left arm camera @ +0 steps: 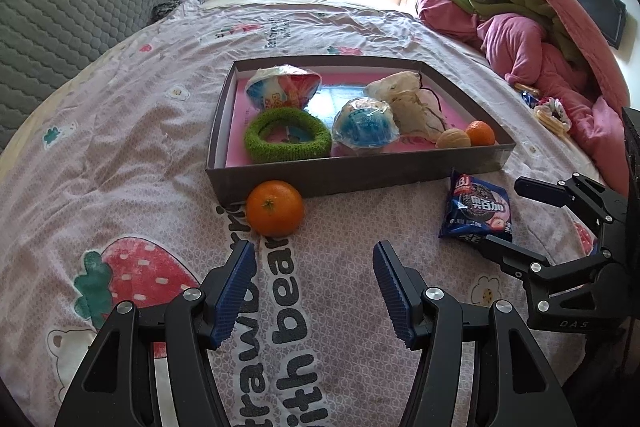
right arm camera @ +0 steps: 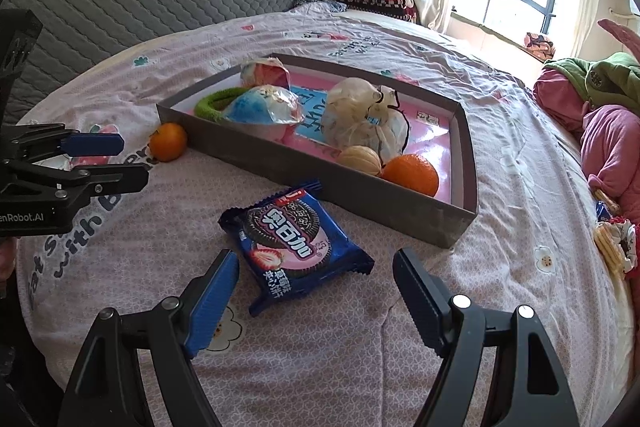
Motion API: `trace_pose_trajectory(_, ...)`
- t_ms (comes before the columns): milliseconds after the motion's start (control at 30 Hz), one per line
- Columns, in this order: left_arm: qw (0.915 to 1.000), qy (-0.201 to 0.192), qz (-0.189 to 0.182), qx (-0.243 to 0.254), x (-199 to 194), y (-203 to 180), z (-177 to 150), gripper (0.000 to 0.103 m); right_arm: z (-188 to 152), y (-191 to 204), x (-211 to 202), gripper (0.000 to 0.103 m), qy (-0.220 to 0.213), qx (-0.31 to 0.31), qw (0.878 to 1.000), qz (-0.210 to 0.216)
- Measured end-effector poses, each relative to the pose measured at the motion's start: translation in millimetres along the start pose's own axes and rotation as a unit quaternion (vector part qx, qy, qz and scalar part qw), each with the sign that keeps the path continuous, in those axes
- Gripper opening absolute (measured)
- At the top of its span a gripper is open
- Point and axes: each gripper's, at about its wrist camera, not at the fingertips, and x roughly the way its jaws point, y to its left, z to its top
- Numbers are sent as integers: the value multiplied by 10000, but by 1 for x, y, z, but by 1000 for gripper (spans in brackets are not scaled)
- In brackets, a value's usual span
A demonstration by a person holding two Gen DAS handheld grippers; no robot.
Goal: Organize objects
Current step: 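Move the left gripper to the mandarin while the right gripper approaches the Oreo packet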
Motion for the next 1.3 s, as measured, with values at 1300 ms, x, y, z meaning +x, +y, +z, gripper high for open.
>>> trace_pose_trajectory(1300,9993,-159,162,-287,42,21,16,63,17,0,36,74,290,523,9981,126)
